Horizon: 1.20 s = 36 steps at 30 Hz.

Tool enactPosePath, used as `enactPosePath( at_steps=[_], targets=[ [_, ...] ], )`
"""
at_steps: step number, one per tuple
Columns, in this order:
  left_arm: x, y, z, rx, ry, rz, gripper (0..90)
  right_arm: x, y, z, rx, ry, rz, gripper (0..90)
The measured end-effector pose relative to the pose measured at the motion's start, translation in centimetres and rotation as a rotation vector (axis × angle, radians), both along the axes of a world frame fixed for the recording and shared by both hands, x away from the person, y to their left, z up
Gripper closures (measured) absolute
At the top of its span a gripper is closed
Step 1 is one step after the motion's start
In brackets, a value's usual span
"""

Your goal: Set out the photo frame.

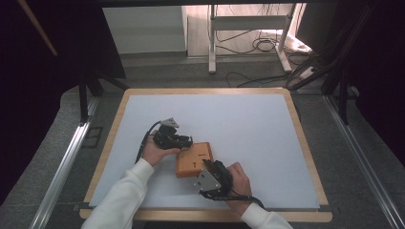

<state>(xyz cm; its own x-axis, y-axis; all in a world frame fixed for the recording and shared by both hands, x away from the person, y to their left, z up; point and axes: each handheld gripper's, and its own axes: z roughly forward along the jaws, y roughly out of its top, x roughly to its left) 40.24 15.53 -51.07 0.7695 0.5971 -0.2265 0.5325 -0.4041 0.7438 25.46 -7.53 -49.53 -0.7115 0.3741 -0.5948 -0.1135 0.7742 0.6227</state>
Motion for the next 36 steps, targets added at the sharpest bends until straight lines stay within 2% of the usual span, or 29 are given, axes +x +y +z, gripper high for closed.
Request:
enactPosePath(
  at_steps=[2, 6, 7, 8, 9, 16, 17, 21, 23, 25, 29, 36],
  targets=[
    [-0.7, 0.9, 0.5, 0.012, -0.032, 0.023, 56.3, 0.1, -0.1, 0.1, -0.001, 0.001, 0.000, 49.0],
    [-1.6, 2.3, 1.1, -0.010, -0.051, 0.051, 49.7, 0.1, -0.1, 0.2, -0.005, 0.001, 0.002, 49.1],
    [-2.3, 3.0, 1.4, -0.020, -0.063, 0.058, 46.5, 0.1, -0.1, 0.2, -0.011, -0.001, 0.002, 49.3],
    [-2.3, 3.0, 1.4, -0.020, -0.063, 0.058, 45.4, 0.1, -0.1, 0.2, -0.012, 0.000, 0.002, 49.3],
    [-3.1, 3.5, 1.5, -0.011, -0.074, 0.061, 44.3, 0.1, -0.1, 0.2, -0.011, 0.000, 0.001, 49.3],
    [-5.1, 4.5, 1.2, 0.005, -0.083, 0.081, 37.7, 0.1, -0.1, 0.2, -0.014, 0.001, 0.005, 49.3],
    [-5.8, 4.8, 0.9, 0.019, -0.088, 0.083, 36.4, 0.1, -0.1, 0.2, -0.016, 0.002, 0.005, 49.3],
    [-6.8, 5.2, 0.4, 0.047, -0.098, 0.087, 34.7, 0.2, -0.1, 0.2, -0.015, 0.001, 0.004, 49.6],
    [-7.2, 5.3, -0.1, 0.062, -0.098, 0.086, 34.4, 0.2, -0.1, 0.3, -0.017, 0.000, 0.004, 49.8],
    [-7.6, 5.4, -0.7, 0.056, -0.068, 0.087, 34.3, 0.3, 0.0, 0.4, -0.024, -0.001, 0.007, 50.4],
    [-7.5, 5.4, -1.1, 0.073, -0.048, 0.090, 33.6, 0.6, 0.2, 0.9, -0.039, 0.008, 0.017, 52.1],
    [-7.3, 5.9, -1.3, 0.054, -0.028, 0.111, 33.2, 1.4, 0.4, 2.2, -0.076, 0.025, 0.024, 55.3]
  ],
)
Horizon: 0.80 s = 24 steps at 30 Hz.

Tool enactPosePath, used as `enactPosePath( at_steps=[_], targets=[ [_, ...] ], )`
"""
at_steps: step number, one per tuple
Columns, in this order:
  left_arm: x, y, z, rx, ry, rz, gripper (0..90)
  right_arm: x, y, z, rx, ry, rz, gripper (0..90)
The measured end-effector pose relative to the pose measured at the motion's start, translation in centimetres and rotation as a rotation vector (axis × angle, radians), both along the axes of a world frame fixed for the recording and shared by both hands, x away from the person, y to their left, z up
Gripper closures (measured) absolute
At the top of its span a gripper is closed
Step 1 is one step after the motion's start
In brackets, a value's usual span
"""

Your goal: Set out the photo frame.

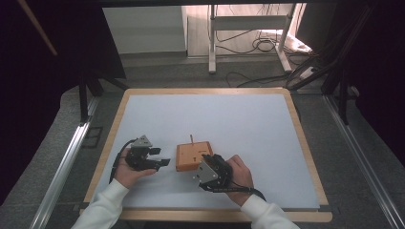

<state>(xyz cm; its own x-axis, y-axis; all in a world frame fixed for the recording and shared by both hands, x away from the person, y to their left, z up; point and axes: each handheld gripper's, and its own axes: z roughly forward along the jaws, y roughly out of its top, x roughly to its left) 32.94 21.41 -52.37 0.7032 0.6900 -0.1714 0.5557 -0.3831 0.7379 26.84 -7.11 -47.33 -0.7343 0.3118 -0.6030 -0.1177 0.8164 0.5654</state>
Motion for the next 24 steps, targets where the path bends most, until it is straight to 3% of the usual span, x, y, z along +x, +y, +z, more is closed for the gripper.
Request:
enactPosePath(
  at_steps=[13, 18, 24],
  targets=[
    [0.5, 0.3, -0.8, -0.007, 0.036, 0.022, 32.6, 1.9, 0.8, 2.0, -0.039, 0.046, 0.068, 62.0],
    [0.5, 0.4, -0.7, -0.005, 0.036, 0.023, 32.7, 2.5, 1.0, 2.7, -0.049, 0.031, 0.083, 66.3],
    [0.5, 0.5, -0.7, -0.009, 0.038, 0.029, 32.9, 3.5, 0.9, 4.5, 0.019, 0.071, 0.106, 69.8]
  ],
)
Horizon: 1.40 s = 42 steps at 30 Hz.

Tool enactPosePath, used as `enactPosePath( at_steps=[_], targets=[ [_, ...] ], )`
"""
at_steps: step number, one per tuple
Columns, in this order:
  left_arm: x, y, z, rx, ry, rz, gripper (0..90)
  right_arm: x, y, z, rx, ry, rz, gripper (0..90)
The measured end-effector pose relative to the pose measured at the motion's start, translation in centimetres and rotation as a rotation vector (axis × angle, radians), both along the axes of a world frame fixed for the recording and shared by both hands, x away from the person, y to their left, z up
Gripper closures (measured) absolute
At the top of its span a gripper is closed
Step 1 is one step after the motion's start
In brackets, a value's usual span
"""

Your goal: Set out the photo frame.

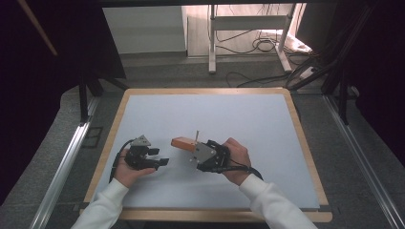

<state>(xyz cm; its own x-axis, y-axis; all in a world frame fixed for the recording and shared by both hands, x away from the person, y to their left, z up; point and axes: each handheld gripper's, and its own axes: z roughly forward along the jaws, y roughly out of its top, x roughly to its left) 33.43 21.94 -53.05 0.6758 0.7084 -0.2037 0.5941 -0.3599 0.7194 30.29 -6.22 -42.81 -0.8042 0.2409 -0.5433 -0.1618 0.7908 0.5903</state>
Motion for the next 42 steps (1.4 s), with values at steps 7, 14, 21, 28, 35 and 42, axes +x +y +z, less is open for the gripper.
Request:
enactPosePath(
  at_steps=[7, 14, 21, 28, 35, 42],
  targets=[
    [0.0, 0.1, 0.0, -0.004, -0.001, 0.006, 33.0, -0.1, -0.1, 1.0, 0.003, 0.038, 0.032, 69.8],
    [0.1, 0.1, 0.0, -0.003, 0.001, 0.006, 33.1, -1.9, -1.0, 2.7, 0.047, 0.052, 0.077, 69.8],
    [0.1, 0.0, -0.1, 0.009, -0.003, 0.002, 33.0, -3.0, -2.5, 3.3, 0.105, 0.137, 0.117, 69.6],
    [0.1, 0.1, 0.0, 0.006, -0.009, 0.020, 33.4, -1.7, -3.3, 2.4, 0.121, 0.197, 0.102, 69.1],
    [0.0, 0.1, -0.1, 0.003, -0.012, 0.022, 33.4, 1.2, -3.6, 2.4, 0.159, 0.206, -0.003, 63.9],
    [0.0, -0.1, -0.1, 0.007, -0.007, 0.016, 33.2, 4.0, -4.1, 2.0, 0.178, 0.234, -0.082, 55.2]
  ],
)
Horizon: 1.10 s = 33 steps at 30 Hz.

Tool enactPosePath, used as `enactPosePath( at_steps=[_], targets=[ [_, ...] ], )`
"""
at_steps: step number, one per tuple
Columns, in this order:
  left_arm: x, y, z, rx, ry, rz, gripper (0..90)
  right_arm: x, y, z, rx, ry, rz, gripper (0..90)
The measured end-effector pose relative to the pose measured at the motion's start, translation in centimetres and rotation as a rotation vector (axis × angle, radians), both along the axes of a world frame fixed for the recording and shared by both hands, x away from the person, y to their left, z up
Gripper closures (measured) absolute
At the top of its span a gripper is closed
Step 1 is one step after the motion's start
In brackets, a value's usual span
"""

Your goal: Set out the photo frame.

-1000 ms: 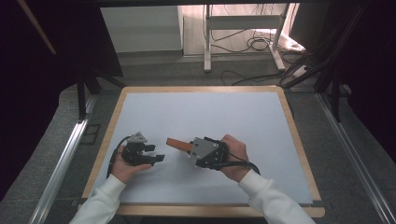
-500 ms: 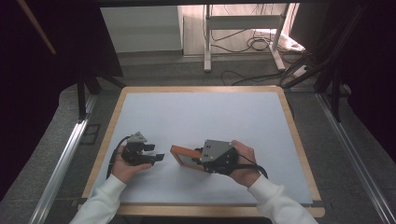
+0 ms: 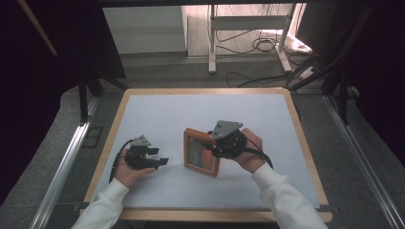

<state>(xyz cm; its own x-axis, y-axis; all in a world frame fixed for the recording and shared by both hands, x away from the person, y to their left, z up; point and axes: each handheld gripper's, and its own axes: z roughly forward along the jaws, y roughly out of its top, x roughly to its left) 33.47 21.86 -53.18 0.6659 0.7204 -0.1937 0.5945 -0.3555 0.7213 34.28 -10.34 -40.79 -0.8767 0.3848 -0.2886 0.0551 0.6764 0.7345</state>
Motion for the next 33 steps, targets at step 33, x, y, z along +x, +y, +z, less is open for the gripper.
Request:
enactPosePath(
  at_steps=[33],
  targets=[
    [0.0, -0.2, -0.2, 0.010, 0.006, -0.010, 32.2, -2.1, -6.2, -3.8, 0.223, 0.132, -0.246, 22.8]
  ],
)
